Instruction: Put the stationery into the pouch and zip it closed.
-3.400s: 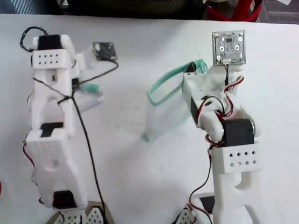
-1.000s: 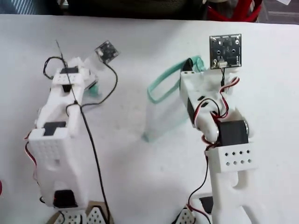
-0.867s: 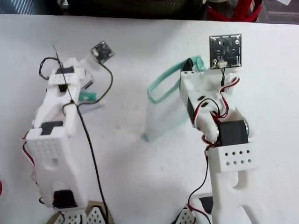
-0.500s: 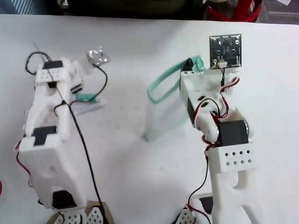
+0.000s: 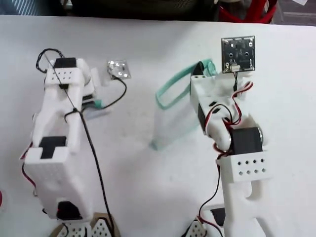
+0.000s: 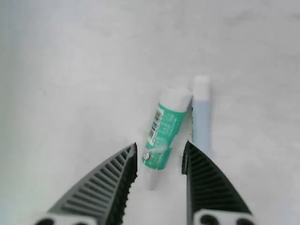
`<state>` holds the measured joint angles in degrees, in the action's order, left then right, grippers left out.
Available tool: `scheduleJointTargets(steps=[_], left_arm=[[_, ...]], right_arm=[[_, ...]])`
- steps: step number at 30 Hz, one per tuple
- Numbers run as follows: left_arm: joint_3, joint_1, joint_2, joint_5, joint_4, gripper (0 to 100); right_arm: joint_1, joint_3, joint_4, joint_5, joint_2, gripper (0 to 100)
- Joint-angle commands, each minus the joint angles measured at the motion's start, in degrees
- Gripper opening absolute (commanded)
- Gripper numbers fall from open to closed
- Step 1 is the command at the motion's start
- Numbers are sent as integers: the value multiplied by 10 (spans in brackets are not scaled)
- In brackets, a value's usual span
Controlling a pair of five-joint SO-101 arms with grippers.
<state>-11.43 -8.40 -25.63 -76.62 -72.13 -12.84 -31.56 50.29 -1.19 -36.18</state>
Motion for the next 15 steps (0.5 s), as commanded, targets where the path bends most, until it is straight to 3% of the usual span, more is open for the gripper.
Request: scheduleJointTargets(steps=[1, 8, 12, 15], left_arm=[[-84, 2, -41, -22, -36, 173], [-234, -10, -151, -23, -115, 172], [-296, -29, -209, -80, -158, 169], [-341, -45, -245, -83, -164, 169]], right_arm=[[-20, -57, 8, -8, 17, 240], [-20, -57, 7, -8, 17, 240], [-20, -57, 7, -8, 17, 240], [-20, -57, 7, -8, 17, 240]])
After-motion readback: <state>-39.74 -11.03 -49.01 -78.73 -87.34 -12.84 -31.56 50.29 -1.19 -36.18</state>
